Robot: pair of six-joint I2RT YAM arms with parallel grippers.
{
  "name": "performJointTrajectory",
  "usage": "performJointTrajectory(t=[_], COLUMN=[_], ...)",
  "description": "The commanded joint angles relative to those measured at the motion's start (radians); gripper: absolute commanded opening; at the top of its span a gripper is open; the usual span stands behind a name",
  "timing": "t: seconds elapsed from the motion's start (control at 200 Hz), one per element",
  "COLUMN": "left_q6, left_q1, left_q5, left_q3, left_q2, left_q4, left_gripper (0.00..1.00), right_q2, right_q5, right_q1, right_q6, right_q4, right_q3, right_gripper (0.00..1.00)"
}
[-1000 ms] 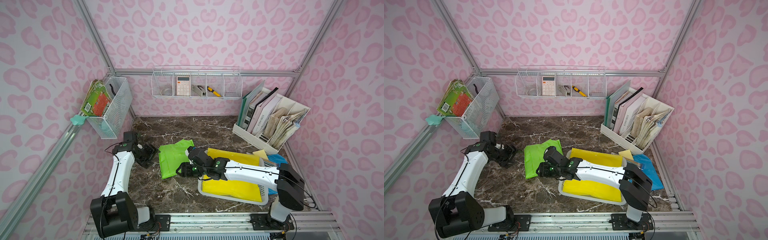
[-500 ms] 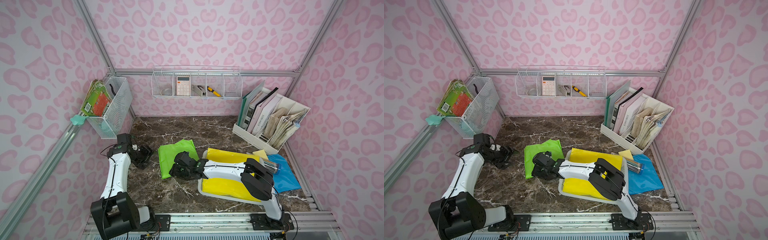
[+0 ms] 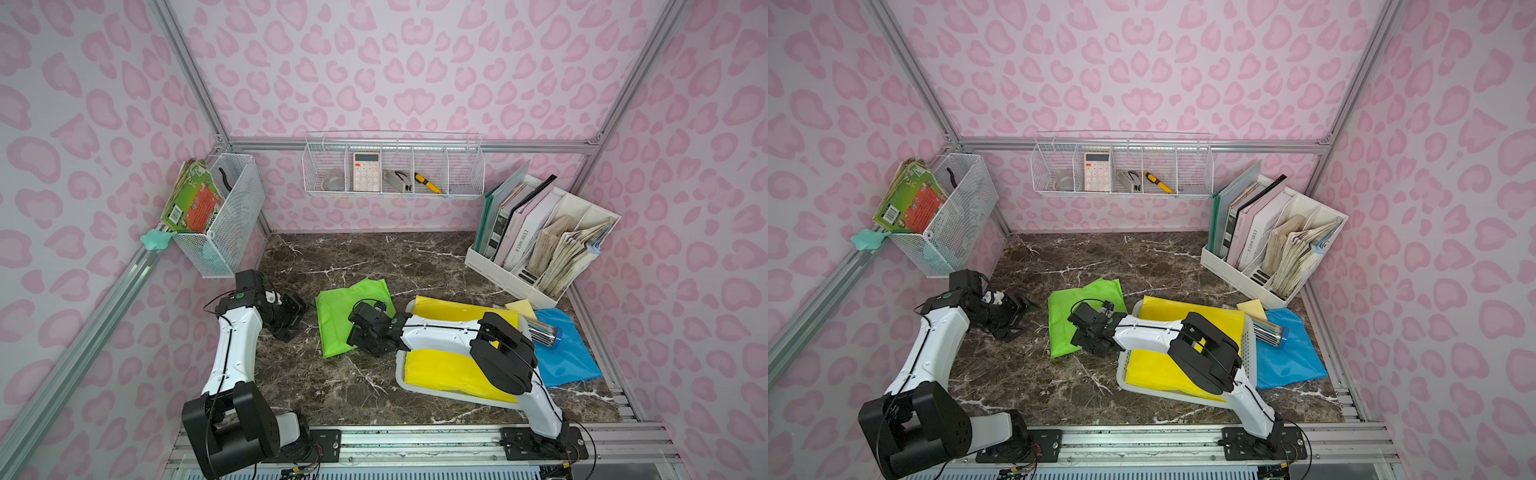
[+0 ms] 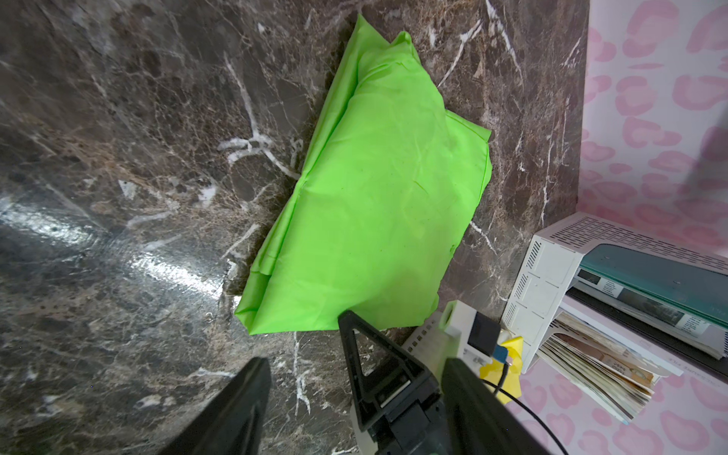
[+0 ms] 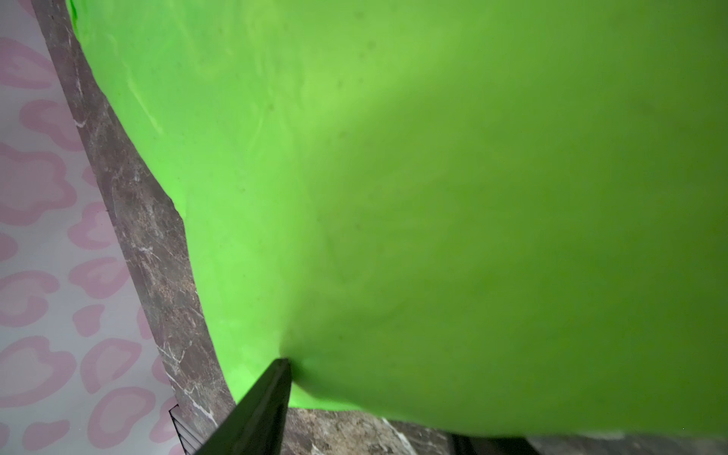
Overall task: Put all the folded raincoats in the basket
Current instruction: Pick up the raincoat from the center of the board.
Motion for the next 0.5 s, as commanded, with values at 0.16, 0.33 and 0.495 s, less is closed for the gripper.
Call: performJointTrajectory(t=[0.16,0.33,0.495], left_q6=[0.04,0.057,0.056], left_q1=[0.005,0.013,0.013], left_q5=[0.018,0.02,0.023], left_q3=[-0.009,-0.009,0.0], left_q2=[0.006,0.006,0.01], left_q4=[-0.007,-0.02,-0.021], left_gripper=[0.74,0.73,0.73], right_q2=[0.084,0.144,0.209], right_q5=[0.042,0.026,-0.096], right_q1=[-0.056,-0.085,-0.126], right_q6=[-0.009,-0.083,-0.215], right_q4=[-0.081,-0.121,-0.134], right_q3=[0.101,0.194,0.252], right_gripper=[0.63,0.61,0.42])
